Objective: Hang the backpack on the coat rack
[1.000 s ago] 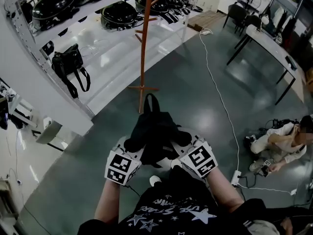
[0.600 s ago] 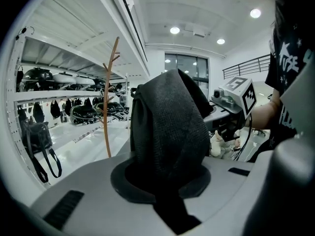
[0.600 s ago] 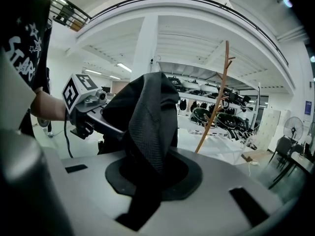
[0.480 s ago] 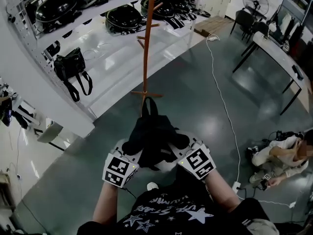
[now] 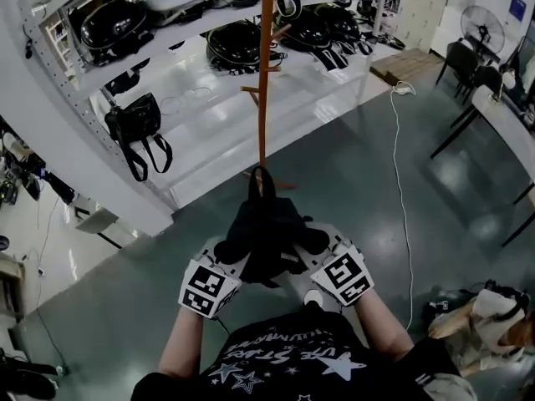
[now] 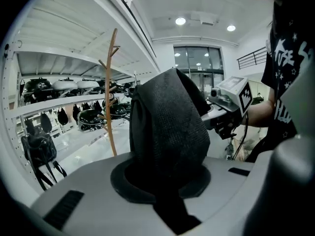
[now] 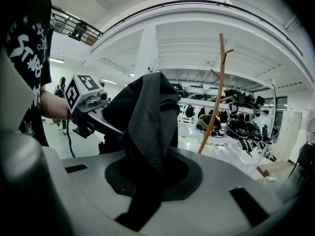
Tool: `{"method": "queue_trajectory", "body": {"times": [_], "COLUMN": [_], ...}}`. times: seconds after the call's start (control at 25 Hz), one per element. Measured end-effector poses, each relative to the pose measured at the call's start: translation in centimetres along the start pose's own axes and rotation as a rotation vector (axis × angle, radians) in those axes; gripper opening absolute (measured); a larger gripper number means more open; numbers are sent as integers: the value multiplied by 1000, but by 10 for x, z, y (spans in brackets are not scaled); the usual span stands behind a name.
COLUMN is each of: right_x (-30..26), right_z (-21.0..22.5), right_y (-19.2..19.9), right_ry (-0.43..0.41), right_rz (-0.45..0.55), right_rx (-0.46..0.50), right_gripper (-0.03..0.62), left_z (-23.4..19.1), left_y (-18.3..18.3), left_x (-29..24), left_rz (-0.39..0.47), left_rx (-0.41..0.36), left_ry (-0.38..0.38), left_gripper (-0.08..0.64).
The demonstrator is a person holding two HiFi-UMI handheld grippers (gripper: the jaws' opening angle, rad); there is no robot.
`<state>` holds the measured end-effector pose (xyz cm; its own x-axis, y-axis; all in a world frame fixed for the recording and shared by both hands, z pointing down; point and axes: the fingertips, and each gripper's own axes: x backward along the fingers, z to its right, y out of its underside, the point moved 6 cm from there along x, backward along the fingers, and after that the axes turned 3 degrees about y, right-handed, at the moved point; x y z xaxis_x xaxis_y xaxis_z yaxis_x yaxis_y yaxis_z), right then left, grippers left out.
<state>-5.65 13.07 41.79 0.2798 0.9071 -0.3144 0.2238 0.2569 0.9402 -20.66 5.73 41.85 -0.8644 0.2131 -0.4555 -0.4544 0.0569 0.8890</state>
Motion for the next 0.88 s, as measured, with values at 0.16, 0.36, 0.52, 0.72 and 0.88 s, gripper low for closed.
{"method": "queue_trajectory", "body": {"times": [0.16, 0.36, 0.52, 0.72, 0.88], "right_x": [6, 5, 3, -10, -33], "right_z": [56, 106, 135, 166, 187], "right_y": [5, 9, 15, 18, 15], "right_ry": [-31, -74, -90, -80, -63], "right_rz": [20, 23, 29, 25, 10], "right_rx": [12, 31, 34, 29, 24], "right_gripper": [63, 64, 64, 64, 64], "left_z": [2, 2, 1, -16, -45], "left_y": [-27, -51, -63, -72, -83], "left_x": [-45, -84, -110, -138, -158], "left_rz": [2, -11, -21, -37, -32], "left_rx": [-12, 11, 24, 6, -5], "left_ry": [-43, -70, -77, -76, -55], "left_gripper": [78, 78, 78, 78, 78]}}
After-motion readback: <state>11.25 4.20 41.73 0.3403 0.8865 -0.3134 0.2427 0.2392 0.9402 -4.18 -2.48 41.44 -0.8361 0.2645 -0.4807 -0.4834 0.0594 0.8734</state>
